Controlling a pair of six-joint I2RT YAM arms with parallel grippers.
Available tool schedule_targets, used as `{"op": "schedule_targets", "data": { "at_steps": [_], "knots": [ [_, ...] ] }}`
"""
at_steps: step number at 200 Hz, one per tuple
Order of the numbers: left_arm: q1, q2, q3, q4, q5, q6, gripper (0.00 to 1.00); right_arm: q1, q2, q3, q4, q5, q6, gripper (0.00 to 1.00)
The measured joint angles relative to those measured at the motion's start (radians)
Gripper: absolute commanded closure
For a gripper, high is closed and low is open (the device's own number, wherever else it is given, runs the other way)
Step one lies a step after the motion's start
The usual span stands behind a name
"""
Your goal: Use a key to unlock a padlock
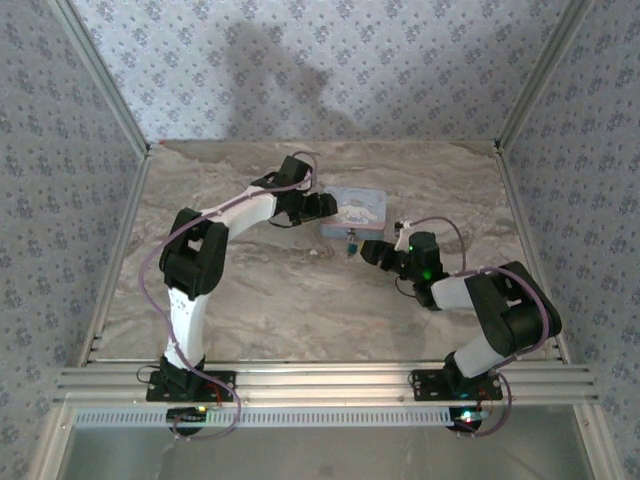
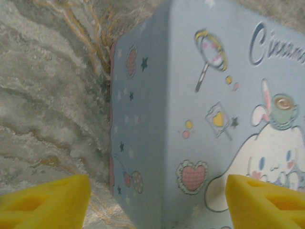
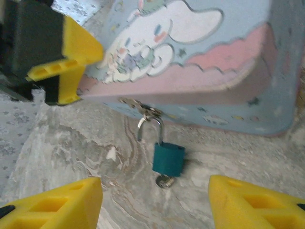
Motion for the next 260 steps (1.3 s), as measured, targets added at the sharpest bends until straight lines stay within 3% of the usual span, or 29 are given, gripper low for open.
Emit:
{"op": "schedule_targets", "data": {
  "at_steps": [35,145,213,260],
  "knots": [
    [-0.002,-0.017,-0.044,0.042,-0.010,0.000,0.27,-0.023,0.027,0.055,-0.006,-0.029,-0.018,0.31],
    [-0.010,-0.304,-0.483,0.240,-0.040,-0.080,0.27,-0.048,0.166,0.183,-0.004,-0.160,-0.098,0.30],
    [-0.014,-0.385,-0.483,0.103,-0.079,-0.074,0.29,-0.068,0.090,0.102,-0.016,-0.220,-0.158,0.33],
    [-0.078,-0.396,-0.344,0.073,-0.059,-0.057,0.45,0.018,0.103,0.130,-0.066,-0.257,-0.211,0.35]
  ]
}}
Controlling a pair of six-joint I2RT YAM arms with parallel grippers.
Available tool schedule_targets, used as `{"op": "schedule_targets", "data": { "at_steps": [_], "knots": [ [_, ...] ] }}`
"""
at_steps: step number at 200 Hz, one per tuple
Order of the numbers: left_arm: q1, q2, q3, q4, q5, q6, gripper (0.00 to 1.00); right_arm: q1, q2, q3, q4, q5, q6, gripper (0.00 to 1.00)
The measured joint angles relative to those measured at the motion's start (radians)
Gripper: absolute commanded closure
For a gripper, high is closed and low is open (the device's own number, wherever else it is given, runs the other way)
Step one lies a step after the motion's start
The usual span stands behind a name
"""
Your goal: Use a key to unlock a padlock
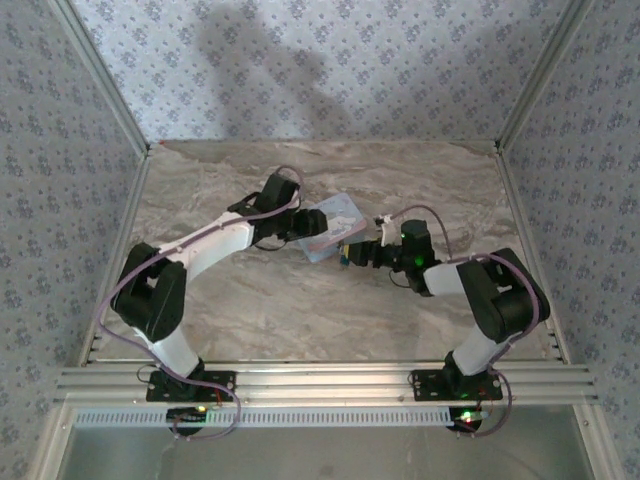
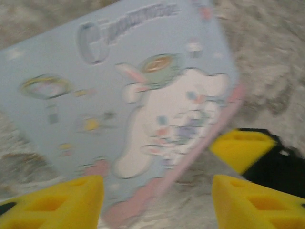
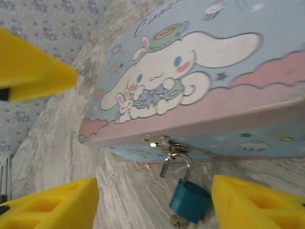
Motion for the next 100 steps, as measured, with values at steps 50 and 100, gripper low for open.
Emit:
{"op": "schedule_targets", "data": {
  "at_steps": [50,100],
  "knots": [
    [-0.022,0.101,0.109,0.006,0.043,0.002,0.51,0.005,0.092,0.062,0.000,-0.018,0.000,0.35],
    [-0.020,0.172,0.119,-0.015,0.042,0.006,0.51,0.016,0.161,0.094,0.000,-0.053,0.000,0.35]
  ]
}}
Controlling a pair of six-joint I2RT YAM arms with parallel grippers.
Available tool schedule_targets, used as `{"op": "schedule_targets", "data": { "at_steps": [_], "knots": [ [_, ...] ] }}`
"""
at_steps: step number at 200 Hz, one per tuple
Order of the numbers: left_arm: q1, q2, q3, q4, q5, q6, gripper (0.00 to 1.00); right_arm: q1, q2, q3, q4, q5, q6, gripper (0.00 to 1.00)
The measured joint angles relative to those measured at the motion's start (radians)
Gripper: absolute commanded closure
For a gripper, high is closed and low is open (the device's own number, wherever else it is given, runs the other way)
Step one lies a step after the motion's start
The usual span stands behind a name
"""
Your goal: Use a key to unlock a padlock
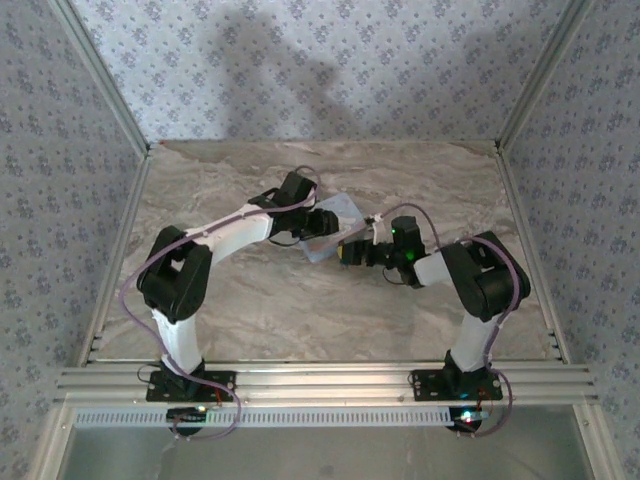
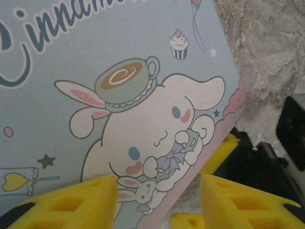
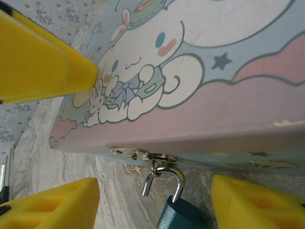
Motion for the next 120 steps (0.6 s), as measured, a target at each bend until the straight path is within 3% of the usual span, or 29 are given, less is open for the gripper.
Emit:
{"op": "schedule_targets", "data": {
  "at_steps": [120],
  "knots": [
    [0.005,0.006,0.006,-0.007,-0.003,0.001,0.51,0.010,0.059,0.031,0.049,-0.077,0.020,0.45]
  ]
}}
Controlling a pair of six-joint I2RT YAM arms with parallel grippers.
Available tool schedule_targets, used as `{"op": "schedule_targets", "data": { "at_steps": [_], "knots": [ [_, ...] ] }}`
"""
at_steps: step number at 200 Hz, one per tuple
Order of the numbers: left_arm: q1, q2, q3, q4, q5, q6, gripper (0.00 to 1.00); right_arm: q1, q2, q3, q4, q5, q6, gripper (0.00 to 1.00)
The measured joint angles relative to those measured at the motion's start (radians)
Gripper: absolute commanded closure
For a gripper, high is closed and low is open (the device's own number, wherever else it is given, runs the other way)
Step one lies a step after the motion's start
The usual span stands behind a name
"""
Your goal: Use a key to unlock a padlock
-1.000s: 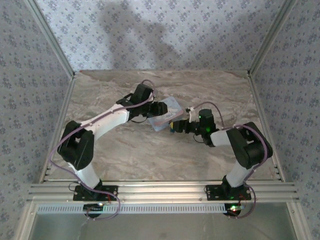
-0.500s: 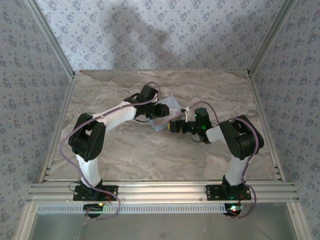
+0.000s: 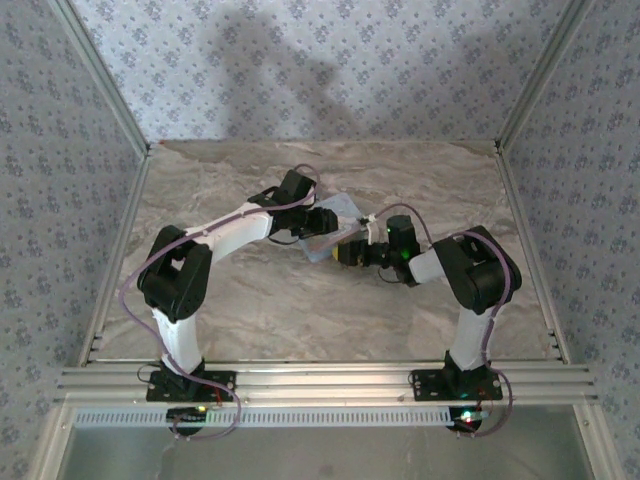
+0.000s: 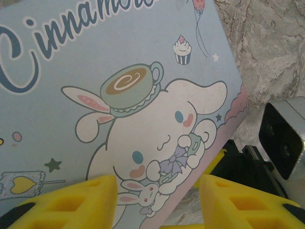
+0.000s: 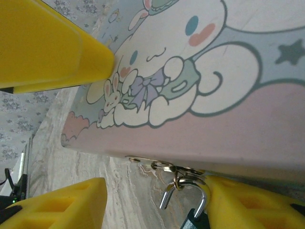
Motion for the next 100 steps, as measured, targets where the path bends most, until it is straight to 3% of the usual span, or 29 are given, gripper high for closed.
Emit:
{"op": "schedule_targets", "data": {
  "at_steps": [100],
  "knots": [
    [0.005,0.000,0.000,0.000,0.000,0.000,0.51,-0.022,0.000,-0.018,0.028,-0.027,0.013,0.59]
  ]
}}
